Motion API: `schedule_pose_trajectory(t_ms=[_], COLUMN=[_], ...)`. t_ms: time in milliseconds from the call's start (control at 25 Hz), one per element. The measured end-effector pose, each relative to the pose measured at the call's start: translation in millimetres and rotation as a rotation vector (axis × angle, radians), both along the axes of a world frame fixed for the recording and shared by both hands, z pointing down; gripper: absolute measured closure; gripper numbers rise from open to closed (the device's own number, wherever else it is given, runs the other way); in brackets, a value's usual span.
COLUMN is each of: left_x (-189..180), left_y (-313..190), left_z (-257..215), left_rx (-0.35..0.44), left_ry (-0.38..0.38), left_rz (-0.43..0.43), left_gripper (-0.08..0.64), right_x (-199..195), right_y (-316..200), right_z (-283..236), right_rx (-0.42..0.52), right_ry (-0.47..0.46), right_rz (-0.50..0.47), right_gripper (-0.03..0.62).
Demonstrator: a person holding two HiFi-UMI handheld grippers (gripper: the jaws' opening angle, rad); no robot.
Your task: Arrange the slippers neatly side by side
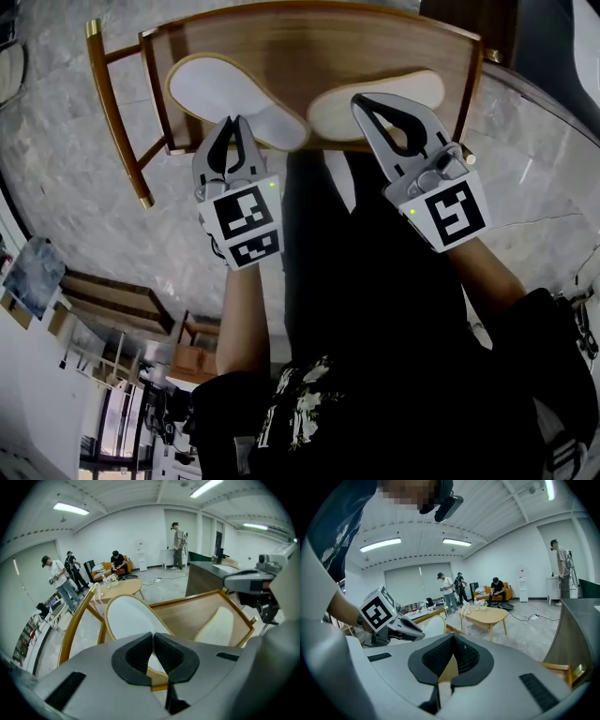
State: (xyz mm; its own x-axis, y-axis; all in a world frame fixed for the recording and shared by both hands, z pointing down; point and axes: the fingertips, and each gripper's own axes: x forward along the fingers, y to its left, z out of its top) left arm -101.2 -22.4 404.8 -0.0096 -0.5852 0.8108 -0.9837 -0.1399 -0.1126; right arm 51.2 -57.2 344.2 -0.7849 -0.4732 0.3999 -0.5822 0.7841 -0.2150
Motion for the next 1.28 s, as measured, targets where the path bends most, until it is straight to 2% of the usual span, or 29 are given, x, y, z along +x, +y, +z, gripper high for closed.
schedule_pose_trajectory(t_ms=[360,600,880,1280], left_x=[7,7,10,8], left_y=[-26,-34,-38,-43], left_z=[6,19,35,55], left_rx=[-0.003,-0.016,-0.016,0.004], left_ry=[-0.170,-0.201,-0.142,-0.117], left_rz=[0.319,0.491,0.582,0.625], left_gripper=[0.546,0.546,0.546,0.546], right_x=[3,1,-2,-14], right_y=[-2,0,5,16], right_z=[4,15,27,25], right_rx=[-0.015,-0.036,-0.038,-0.033], right_ry=[0.000,0.003,0.021,0.034], right_rz=[0.158,0.274,0.363,0.409], right_gripper=[0.594,0.594,0.594,0.594])
